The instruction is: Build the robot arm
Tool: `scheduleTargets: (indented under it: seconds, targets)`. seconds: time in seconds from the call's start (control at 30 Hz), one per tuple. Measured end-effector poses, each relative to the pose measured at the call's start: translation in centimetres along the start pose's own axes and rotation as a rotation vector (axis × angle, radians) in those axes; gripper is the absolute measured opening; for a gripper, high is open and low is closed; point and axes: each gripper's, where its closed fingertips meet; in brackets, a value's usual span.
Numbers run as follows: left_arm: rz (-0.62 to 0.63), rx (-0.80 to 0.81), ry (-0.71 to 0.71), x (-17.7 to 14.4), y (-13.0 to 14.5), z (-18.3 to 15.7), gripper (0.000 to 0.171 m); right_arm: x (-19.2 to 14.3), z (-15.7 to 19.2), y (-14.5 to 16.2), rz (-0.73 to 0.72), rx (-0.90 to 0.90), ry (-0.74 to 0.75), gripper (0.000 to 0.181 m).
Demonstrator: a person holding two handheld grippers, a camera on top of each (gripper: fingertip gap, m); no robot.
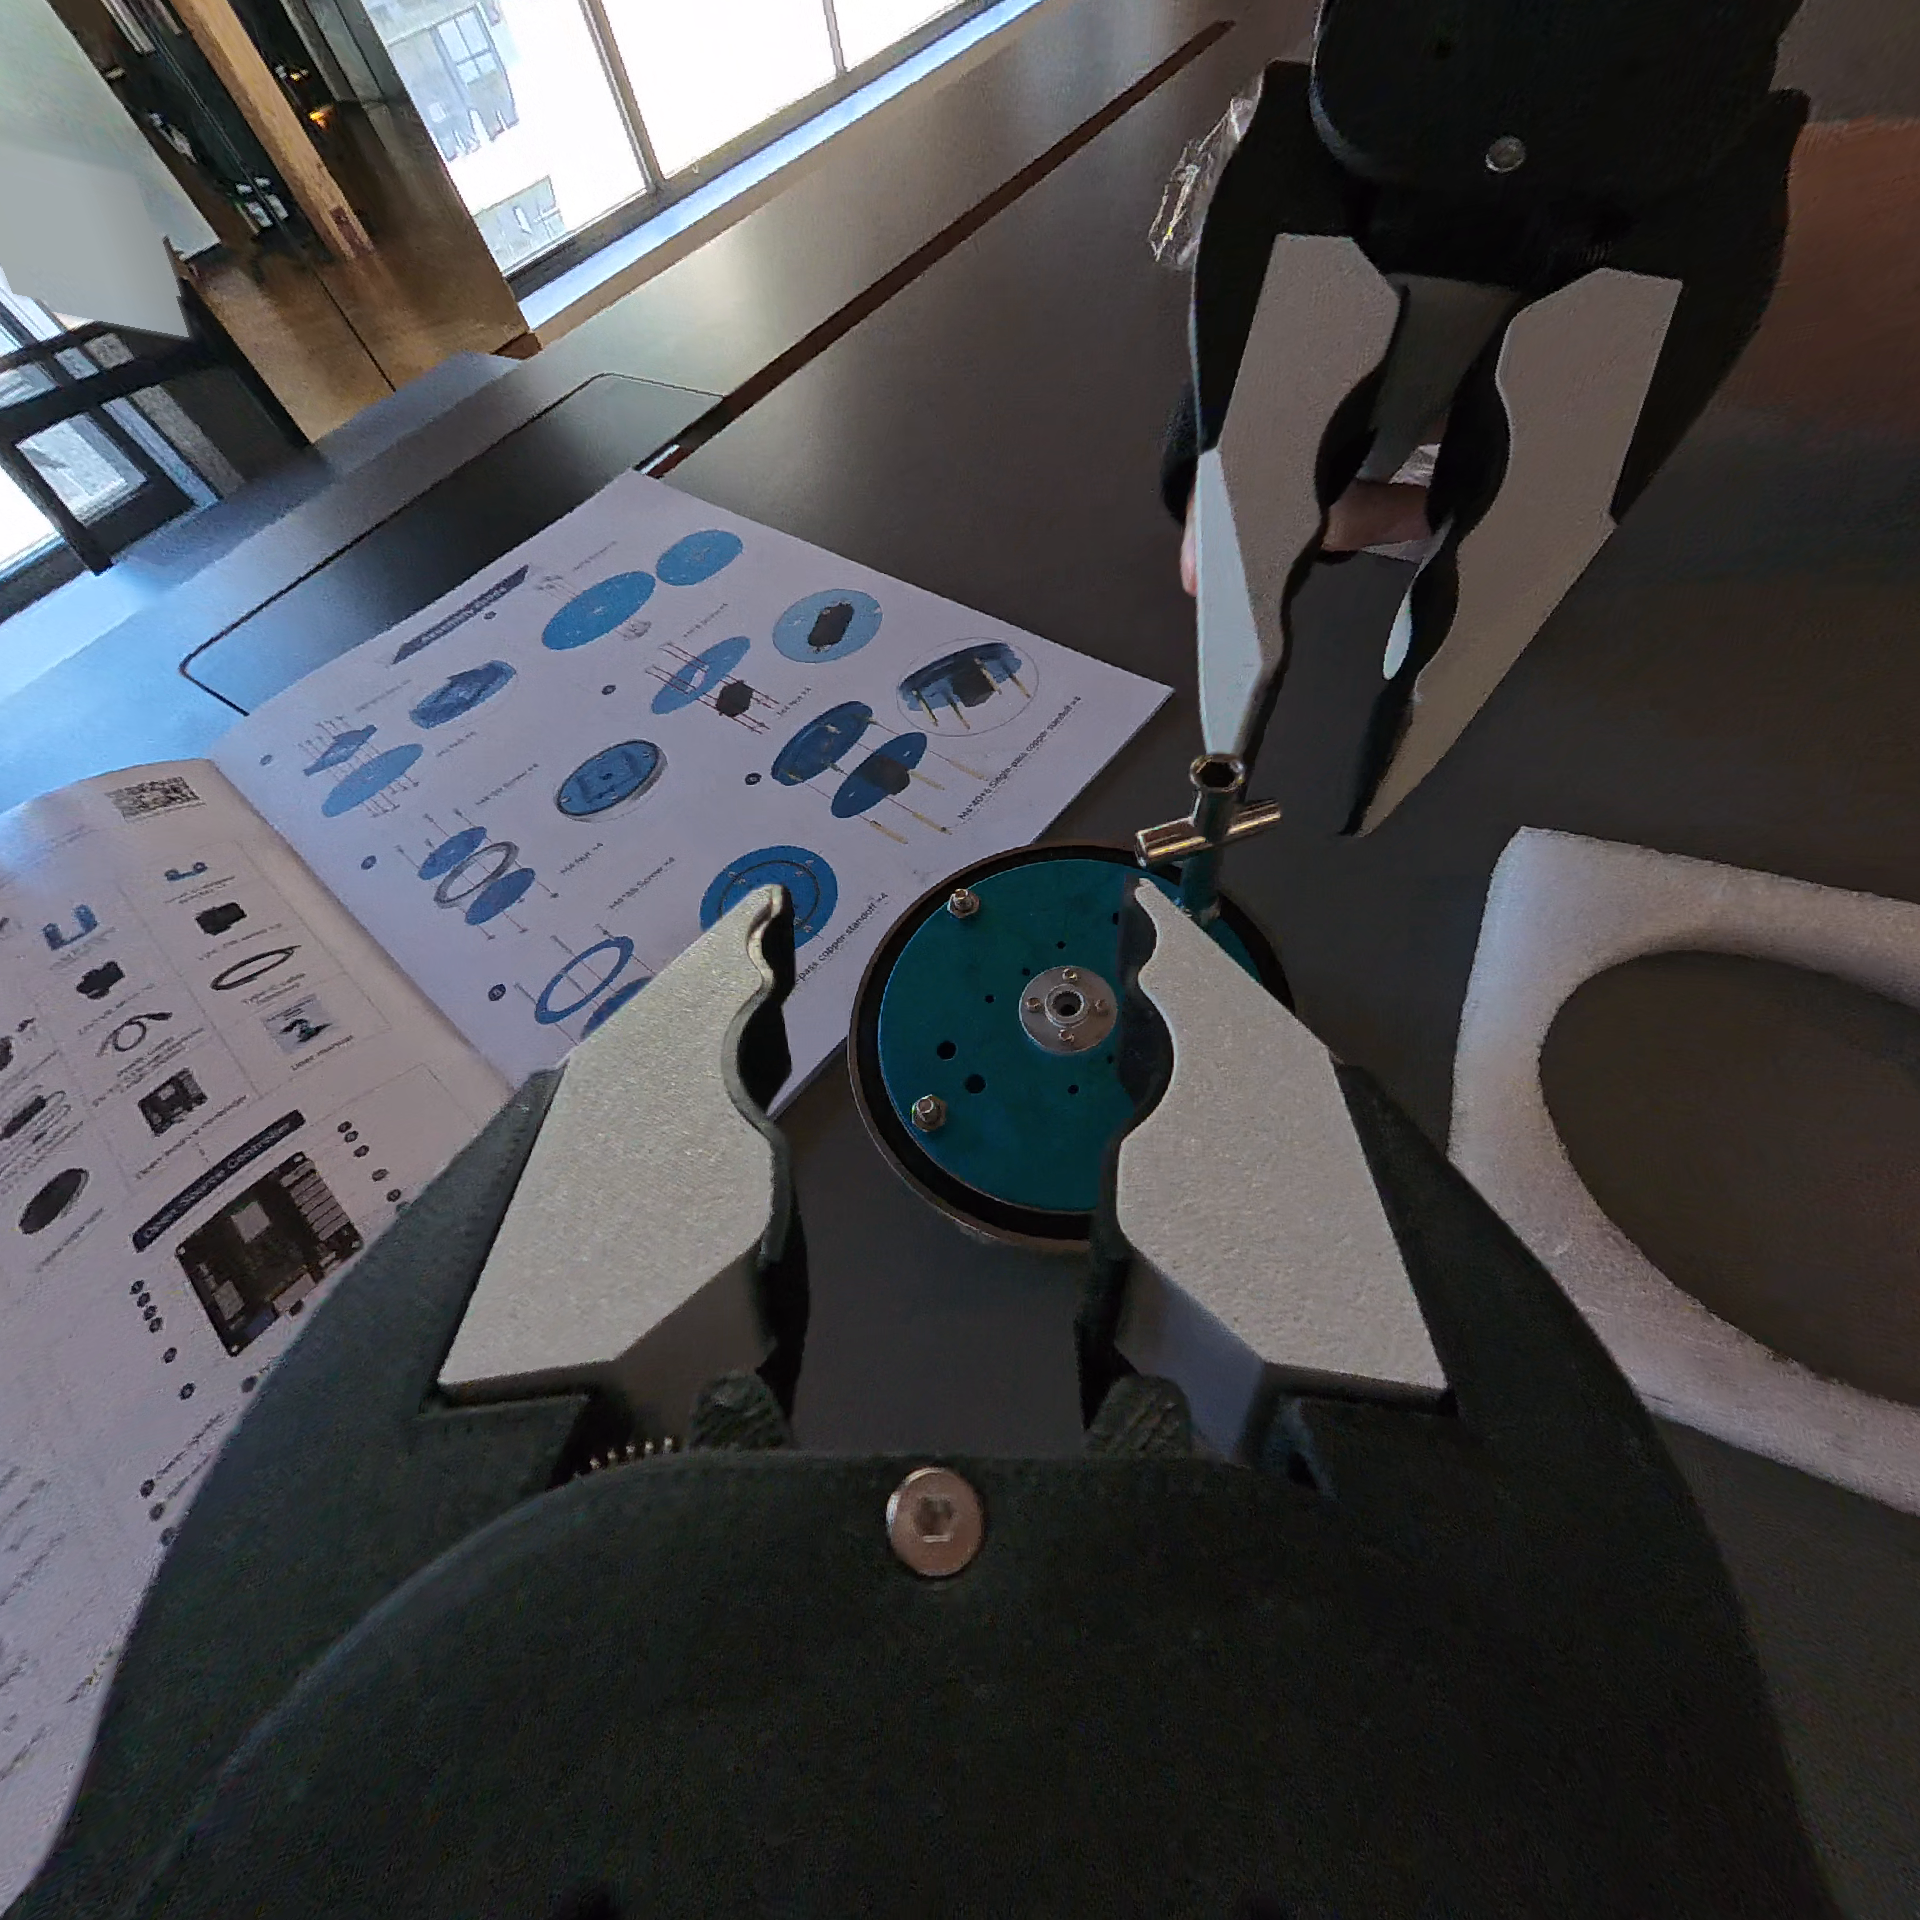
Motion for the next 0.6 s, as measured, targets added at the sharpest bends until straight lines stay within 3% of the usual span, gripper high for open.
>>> scheduleTargets:
  seconds: [0.2,0.47,0.6]
  targets:
    - [-0.036,0.037,0.063,-0.5,-0.8,-1.3,0.062,-0.6,0.2,-0.4,-0.019,0.022,-0.031,0.018]
    - [-0.023,-0.048,0.007,0.3,-0.2,-0.1,0.055,0.2,1.1,-0.4,0.009,0.013,-0.072,0.018]
    - [-0.064,-0.07,0.074,-0.5,-0.8,-0.4,0.064,-1.4,-1.1,0.2,-0.025,0.057,0.016,0.026]
Point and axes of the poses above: each gripper's, where its closed fingertips meet, x out along the fingers, y out of its underside, z = x × y across the jaws, and after that the axes turned 14 degrees about z, right-handed
